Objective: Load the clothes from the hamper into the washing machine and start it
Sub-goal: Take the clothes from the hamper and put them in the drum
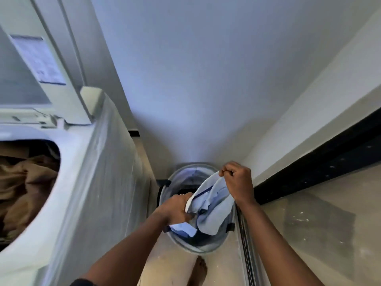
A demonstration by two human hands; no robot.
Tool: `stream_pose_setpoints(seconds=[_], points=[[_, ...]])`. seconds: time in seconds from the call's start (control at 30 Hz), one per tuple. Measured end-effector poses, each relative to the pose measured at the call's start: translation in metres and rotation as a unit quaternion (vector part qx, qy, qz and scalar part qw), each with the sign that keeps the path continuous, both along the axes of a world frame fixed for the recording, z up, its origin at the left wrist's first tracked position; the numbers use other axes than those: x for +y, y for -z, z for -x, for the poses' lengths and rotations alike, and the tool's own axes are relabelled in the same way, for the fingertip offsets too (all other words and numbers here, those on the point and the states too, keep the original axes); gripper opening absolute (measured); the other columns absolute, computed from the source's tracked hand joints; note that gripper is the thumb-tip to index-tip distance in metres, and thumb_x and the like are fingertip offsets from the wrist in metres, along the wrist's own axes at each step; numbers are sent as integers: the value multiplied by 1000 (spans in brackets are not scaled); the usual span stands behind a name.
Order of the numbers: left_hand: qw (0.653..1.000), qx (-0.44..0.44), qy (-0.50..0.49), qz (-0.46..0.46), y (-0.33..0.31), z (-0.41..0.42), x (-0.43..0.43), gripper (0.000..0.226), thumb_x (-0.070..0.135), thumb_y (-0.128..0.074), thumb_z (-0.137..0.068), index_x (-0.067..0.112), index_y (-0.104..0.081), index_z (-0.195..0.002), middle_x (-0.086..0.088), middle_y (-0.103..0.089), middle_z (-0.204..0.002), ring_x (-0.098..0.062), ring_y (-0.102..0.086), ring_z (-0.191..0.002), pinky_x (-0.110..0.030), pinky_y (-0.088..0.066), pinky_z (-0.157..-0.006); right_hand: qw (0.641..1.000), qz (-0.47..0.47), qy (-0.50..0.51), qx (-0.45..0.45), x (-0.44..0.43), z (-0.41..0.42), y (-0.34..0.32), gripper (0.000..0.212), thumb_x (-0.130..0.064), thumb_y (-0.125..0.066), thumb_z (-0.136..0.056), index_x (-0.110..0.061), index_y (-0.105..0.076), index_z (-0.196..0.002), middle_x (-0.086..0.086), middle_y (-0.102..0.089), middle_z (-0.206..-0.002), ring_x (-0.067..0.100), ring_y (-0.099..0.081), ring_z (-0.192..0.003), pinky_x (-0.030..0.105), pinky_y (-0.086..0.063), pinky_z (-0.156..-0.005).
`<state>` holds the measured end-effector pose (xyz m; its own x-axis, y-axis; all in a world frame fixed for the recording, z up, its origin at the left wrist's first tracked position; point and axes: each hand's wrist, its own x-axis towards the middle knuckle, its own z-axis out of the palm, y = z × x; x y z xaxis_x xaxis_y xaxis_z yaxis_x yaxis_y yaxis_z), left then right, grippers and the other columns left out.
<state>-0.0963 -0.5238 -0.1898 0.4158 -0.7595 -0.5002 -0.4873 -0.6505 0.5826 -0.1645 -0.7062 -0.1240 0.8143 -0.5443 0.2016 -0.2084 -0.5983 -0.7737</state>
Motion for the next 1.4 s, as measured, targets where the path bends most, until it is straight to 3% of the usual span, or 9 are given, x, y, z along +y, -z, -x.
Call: stream_pose_setpoints(seconds=[0.23,0.37,0.5,0.57,0.67,0.87,1.03,1.23,1.4], points=[[990,-128,-3,-58,-111,-31,12,56,50,-60,-78,28,-50,-128,-10,-62,-124,-31,-57,-114,-36,-46,-90,999,44,12,23,4,-5,-137,27,13,-43,-68,-2,-63,-57,-1,-54,-50,-8,-51,-47,4,-32,-50],[991,-81,-108,11,-188,-53,9,56,50,-65,-78,9,-59,-115,-15,-63,-120,-29,-59,-108,-33,-44,-85,997,60,26,32,9,-5,-204,35,11,-43,-72,-16,-54,-53,-12,-48,-43,-8,-50,-45,4,-34,-49],[970,97,-188,120,-270,-74,18,90,27,-76,-40,8,-45,-122,-16,-58,-107,-27,-59,-93,-38,-49,-76,989,108,-33,95,19,-5,-271,17,2,-56,-74,-13,-51,-79,1,-50,-73,12,-46,-64,18,-32,-52],[963,163,-168,135,-308,-83,29,88,7,-71,-50,22,-33,-127,-16,-52,-100,-27,-56,-84,-35,-47,-62,961,151,-84,214,24,-5,-301,40,1,-61,-70,-16,-44,-102,4,-41,-92,20,-43,-78,25,-35,-58],[969,91,-135,186,-350,-93,41,73,-18,-46,-70,21,-27,-129,-11,-46,-73,-19,-44,-61,-22,-31,-40,919,271,-53,280,36,-11,-336,64,8,-54,-75,-20,-37,-129,14,-35,-119,30,-41,-110,35,-45,-81],[912,-12,-116,393,-423,-111,64,68,-5,-71,-67,5,-41,-126,-12,-54,-106,-17,-55,-92,-24,-51,-77,924,368,33,96,63,-38,-404,35,5,-55,-73,-7,-67,-104,16,-61,-109,35,-61,-100,32,-49,-76],[799,-128,-165,564,-498,-110,97,34,4,-69,-81,15,-47,-105,3,-58,-90,-8,-55,-81,-16,-48,-70,936,336,52,-93,107,-53,-475,20,-4,-68,-69,2,-70,-88,20,-68,-90,30,-65,-87,33,-52,-71],[686,-242,-195,658,-577,-118,144,23,10,-60,-88,17,-42,-102,3,-53,-98,-9,-51,-88,-18,-42,-74,957,138,-42,-252,176,-76,-545,12,-2,-69,-68,3,-65,-78,20,-61,-74,21,-57,-69,34,-54,-58],[647,-268,-199,686,-621,-134,188,23,15,-56,-89,17,-39,-105,3,-51,-102,-14,-49,-97,-23,-43,-83,941,10,-86,-326,236,-112,-577,26,-2,-69,-67,-17,-51,-54,10,-52,-65,20,-54,-63,46,-57,-54]])
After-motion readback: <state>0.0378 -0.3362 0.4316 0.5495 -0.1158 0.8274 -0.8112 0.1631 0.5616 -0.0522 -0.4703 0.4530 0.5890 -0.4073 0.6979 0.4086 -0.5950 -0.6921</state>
